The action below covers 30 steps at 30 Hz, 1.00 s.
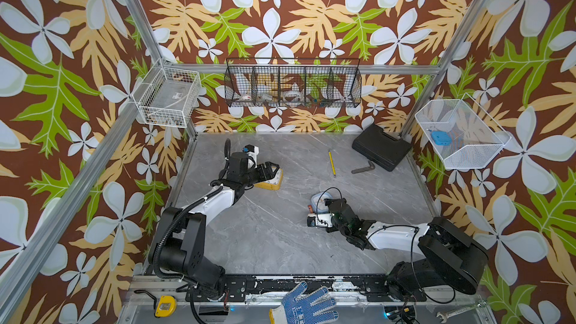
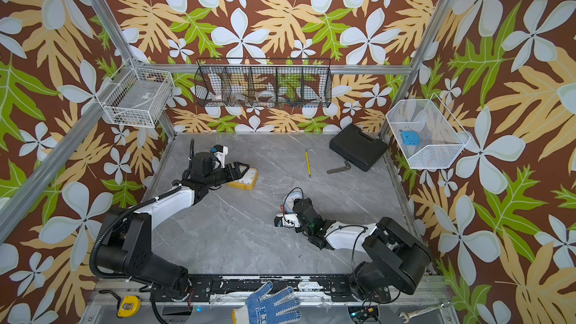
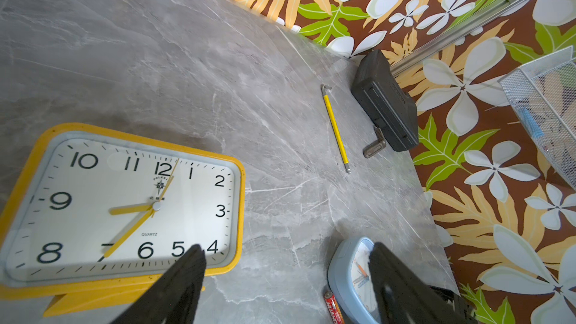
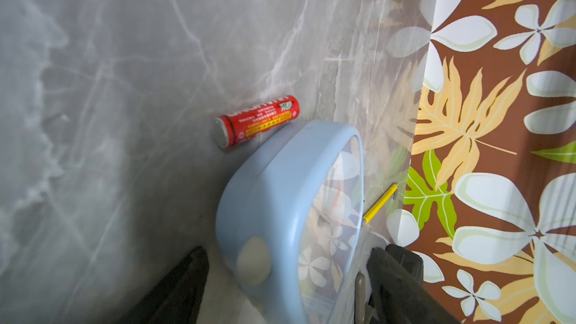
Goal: Insert the battery into the alarm
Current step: Adjust the alarm at the center of the board.
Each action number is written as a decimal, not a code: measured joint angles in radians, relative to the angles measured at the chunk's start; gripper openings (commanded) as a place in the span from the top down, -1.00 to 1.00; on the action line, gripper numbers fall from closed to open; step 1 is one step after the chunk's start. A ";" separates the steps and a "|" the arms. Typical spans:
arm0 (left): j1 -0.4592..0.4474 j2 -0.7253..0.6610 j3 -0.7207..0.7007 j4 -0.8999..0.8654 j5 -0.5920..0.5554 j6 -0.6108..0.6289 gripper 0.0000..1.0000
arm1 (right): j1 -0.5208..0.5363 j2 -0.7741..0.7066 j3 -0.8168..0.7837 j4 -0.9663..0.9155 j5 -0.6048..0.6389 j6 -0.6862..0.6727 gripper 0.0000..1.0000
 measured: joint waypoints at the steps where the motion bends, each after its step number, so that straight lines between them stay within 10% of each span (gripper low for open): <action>1: 0.000 0.002 0.000 -0.001 0.000 0.000 -0.68 | 0.000 0.011 0.002 0.013 0.006 0.000 -0.59; 16: 0.000 0.022 0.001 -0.007 0.009 -0.011 -0.67 | 0.036 0.027 0.009 0.068 0.030 0.068 0.11; 30: 0.000 0.029 0.008 0.000 0.038 -0.052 -0.67 | -0.106 -0.047 0.277 -0.206 -0.129 0.437 0.25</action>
